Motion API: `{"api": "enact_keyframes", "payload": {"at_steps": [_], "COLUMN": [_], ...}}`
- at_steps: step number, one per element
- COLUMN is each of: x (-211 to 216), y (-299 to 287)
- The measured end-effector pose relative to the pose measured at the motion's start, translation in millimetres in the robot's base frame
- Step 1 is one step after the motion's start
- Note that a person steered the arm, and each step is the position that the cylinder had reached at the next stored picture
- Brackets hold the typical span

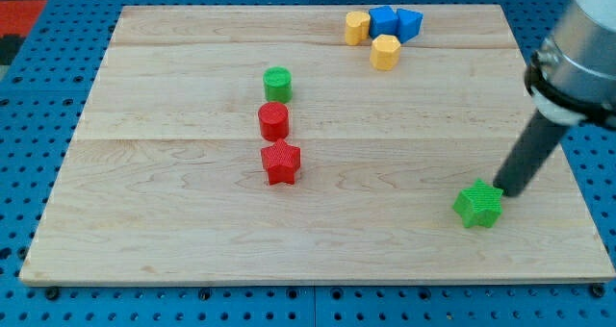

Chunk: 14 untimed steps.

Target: Move the green circle into the green star

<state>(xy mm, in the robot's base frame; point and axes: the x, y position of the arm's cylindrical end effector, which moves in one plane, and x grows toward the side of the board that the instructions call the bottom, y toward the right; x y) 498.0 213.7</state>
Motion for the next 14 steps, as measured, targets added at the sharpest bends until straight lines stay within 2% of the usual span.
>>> {"api": "enact_keyframes", "payload": {"at_steps": [1, 2, 3, 4, 5, 6, 7, 8, 9, 10, 11, 14], "x": [-70, -113, -134, -171, -179, -143, -132, -170, -170, -123, -121, -121], "y": [-55, -130, -210, -207, -268, -228, -193, -251, -303, -296, -243, -243]}}
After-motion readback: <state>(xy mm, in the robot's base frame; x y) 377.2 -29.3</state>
